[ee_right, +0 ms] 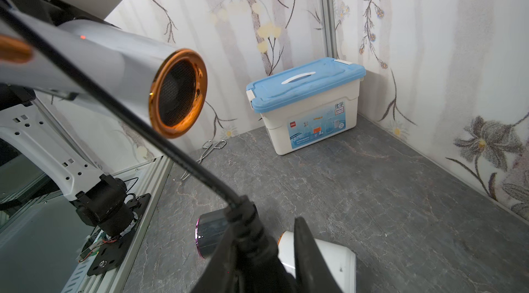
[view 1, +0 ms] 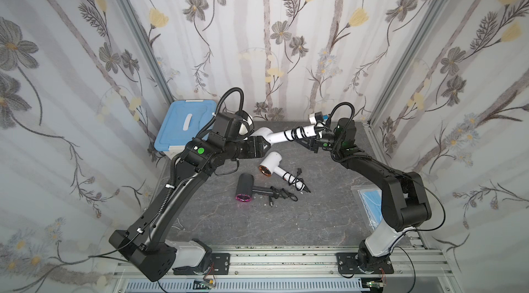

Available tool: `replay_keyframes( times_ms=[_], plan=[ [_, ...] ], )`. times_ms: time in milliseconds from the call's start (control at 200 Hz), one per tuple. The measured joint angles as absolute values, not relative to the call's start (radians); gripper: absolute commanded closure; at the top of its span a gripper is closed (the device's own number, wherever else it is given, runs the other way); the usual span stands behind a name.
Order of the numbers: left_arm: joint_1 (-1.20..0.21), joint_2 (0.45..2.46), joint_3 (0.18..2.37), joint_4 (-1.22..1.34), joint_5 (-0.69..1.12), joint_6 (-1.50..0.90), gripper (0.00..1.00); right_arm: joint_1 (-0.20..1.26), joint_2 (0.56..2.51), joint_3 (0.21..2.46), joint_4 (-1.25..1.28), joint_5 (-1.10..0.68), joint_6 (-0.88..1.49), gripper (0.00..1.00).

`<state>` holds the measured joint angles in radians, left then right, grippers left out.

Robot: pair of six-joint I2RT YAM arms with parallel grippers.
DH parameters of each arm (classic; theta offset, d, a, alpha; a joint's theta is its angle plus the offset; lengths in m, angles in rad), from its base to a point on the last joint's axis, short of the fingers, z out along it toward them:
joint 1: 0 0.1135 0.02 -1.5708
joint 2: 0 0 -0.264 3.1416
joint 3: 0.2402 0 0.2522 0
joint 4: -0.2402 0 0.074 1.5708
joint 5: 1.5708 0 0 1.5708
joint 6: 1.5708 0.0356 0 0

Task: Wrap the cord around the hair dryer
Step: Wrap the power cord around the hair dryer.

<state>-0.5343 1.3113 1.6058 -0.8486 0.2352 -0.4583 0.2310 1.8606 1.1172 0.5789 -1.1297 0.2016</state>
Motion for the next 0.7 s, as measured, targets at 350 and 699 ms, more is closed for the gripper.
replay_keyframes(
  times_ms=[350,699],
  plan=[
    [-0.474,1.295,1.569,-0.870,0.137,-0.546,1.00,0.300,1.765,0.960,0.574,-1.013,0.219,1.00],
    [-0.479,1.304,1.448,-0.757,-0.050,-0.654,1.00,0.462,1.712,0.914,0.485,-0.779,0.297,1.00]
  ],
)
